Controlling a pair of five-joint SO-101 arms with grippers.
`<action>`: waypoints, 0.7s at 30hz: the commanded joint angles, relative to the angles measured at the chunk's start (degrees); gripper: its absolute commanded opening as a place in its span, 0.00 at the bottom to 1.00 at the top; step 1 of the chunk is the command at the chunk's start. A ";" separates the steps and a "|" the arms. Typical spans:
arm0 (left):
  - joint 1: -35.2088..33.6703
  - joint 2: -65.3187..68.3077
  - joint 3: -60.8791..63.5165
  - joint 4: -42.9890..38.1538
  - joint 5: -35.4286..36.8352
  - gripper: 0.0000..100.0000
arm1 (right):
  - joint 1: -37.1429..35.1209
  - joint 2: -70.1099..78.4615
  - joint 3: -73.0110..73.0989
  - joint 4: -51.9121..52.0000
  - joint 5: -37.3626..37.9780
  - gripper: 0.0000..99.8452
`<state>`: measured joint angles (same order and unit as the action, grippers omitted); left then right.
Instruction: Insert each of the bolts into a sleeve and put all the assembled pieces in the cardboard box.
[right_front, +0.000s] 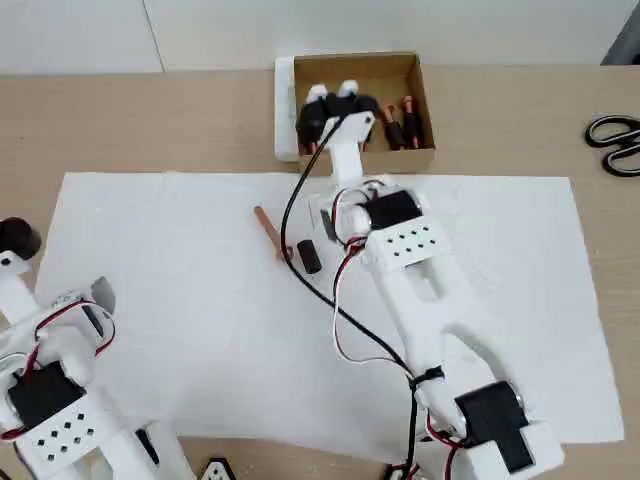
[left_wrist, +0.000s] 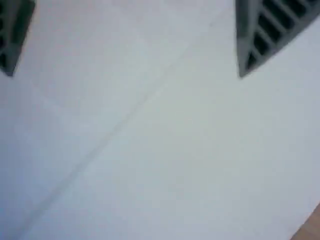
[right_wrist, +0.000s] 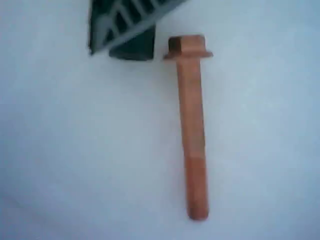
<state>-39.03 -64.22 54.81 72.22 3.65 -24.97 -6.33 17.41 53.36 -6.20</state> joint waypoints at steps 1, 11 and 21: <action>0.09 -1.05 -2.51 1.05 -0.53 0.27 | -3.30 -2.59 1.41 -0.13 -0.18 0.35; 0.09 -1.05 -2.24 1.76 -0.53 0.27 | -8.40 0.84 3.60 -0.13 -0.09 0.35; 0.09 -1.05 -2.15 1.76 -0.53 0.27 | -9.10 15.43 -2.81 -2.51 0.00 0.35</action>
<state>-39.03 -64.22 54.81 73.89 3.65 -33.32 7.82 18.55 51.96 -6.20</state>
